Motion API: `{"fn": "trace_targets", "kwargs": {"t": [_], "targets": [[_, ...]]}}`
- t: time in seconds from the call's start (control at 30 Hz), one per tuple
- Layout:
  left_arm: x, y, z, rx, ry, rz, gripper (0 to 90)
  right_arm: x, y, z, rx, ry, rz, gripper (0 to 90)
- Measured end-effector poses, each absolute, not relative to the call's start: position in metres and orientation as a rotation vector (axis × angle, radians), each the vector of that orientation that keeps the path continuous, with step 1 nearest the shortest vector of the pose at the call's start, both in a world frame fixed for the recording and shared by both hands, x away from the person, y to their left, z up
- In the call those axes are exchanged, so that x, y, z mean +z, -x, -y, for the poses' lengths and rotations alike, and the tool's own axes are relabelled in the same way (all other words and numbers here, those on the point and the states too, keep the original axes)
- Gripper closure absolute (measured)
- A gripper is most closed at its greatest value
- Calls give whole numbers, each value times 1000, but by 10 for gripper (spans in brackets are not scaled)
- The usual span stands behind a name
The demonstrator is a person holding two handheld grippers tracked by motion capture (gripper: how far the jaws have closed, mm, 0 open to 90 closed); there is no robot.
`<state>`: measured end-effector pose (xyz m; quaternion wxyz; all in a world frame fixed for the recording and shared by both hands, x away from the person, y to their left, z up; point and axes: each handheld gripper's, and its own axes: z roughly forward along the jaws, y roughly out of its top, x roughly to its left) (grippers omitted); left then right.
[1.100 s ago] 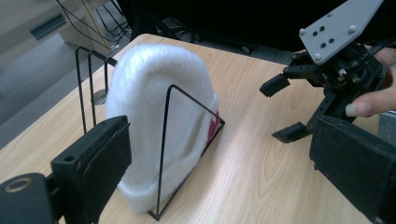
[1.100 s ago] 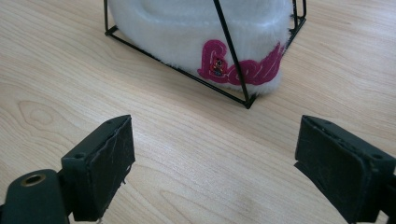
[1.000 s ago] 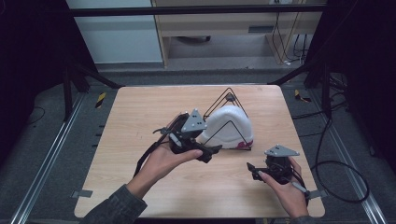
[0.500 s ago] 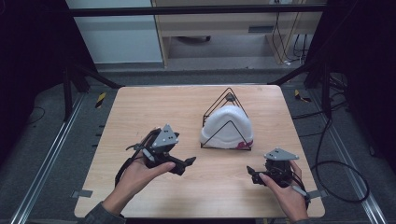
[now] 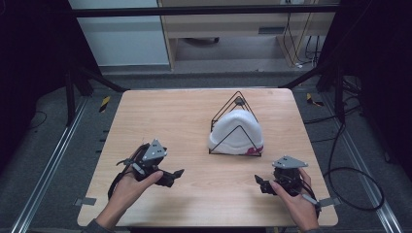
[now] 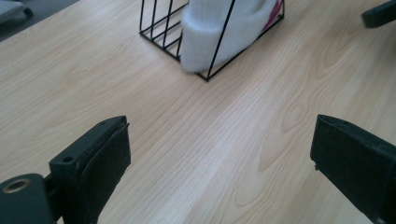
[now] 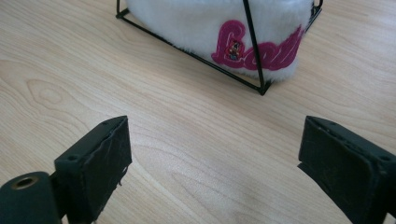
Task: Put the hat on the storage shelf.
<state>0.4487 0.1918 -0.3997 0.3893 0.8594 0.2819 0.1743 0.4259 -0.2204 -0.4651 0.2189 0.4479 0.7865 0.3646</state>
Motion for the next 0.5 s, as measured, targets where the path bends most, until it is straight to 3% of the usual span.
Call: {"fn": "trace_targets", "kwargs": {"t": [0.5], "targets": [[-447,-456,-242,448,-2191,-886,49,-480,-425,198,989,-1158,-2280,128]]}}
